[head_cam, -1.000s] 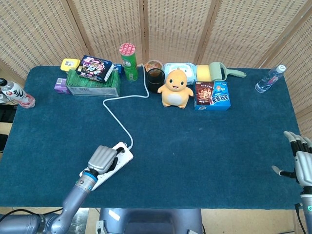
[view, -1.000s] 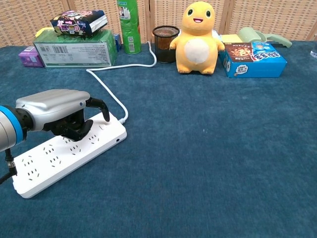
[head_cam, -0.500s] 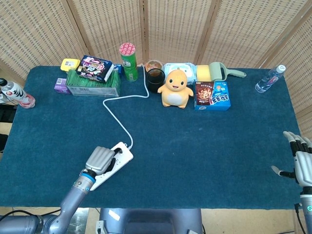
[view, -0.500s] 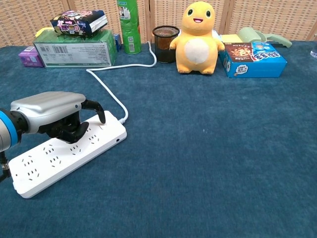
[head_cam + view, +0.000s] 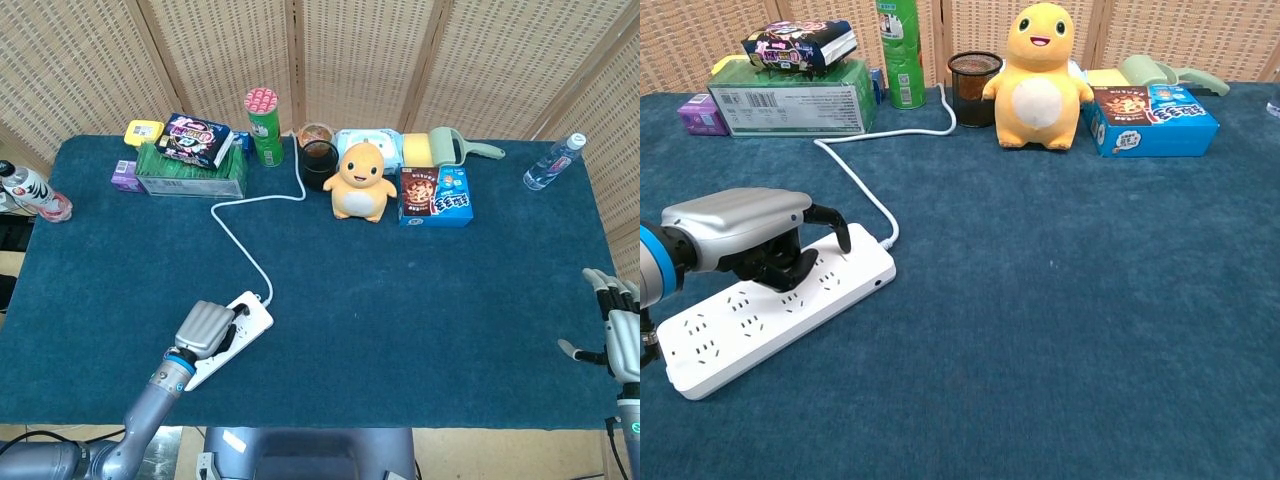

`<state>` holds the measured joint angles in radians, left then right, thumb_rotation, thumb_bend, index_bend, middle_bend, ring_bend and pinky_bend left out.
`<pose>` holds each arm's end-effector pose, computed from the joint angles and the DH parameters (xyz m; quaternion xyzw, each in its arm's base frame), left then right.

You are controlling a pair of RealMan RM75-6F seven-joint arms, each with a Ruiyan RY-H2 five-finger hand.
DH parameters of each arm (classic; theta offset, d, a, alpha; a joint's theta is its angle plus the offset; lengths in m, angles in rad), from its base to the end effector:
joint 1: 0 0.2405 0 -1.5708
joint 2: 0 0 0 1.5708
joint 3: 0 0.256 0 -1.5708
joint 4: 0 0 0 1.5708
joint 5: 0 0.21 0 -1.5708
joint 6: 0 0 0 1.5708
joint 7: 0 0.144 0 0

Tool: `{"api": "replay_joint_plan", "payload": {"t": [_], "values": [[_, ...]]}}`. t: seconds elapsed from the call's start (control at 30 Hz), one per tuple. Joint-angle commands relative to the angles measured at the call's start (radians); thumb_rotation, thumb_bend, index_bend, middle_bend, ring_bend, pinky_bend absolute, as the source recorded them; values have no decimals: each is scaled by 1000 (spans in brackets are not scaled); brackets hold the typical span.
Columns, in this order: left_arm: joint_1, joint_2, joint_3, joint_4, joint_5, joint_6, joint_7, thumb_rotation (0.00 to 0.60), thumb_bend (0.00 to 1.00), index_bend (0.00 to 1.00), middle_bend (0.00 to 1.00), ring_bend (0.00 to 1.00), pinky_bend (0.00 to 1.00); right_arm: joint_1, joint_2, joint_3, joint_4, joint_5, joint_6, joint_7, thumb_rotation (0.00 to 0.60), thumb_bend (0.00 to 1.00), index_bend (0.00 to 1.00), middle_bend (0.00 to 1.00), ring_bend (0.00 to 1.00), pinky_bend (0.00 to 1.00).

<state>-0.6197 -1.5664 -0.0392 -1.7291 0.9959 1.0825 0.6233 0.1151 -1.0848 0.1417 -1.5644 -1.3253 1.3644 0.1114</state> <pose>-0.1609 0.2595 -0.0388 -0.7643 -0.4120 -0.2915 0.4015 -0.3378 -0.2093 0.1844 0.5332 -0.4354 0.3817 0.6168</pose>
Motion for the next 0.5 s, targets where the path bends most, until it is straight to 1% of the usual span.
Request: {"api": "replay_joint_plan", "payload": {"t": [0.03,0.5], "values": [[-1,-1,0,1,-2,-1,1,600,712,299,1000,1000,1000,0,-1,0,1,0,0,0,600,0,83,97,117,0],[-5,-3,8,13,-21,-7,3,600,696,303,1000,1000,1000,0,-2,2,2,4,0,-2,600,0,81,97,116,0]]}}
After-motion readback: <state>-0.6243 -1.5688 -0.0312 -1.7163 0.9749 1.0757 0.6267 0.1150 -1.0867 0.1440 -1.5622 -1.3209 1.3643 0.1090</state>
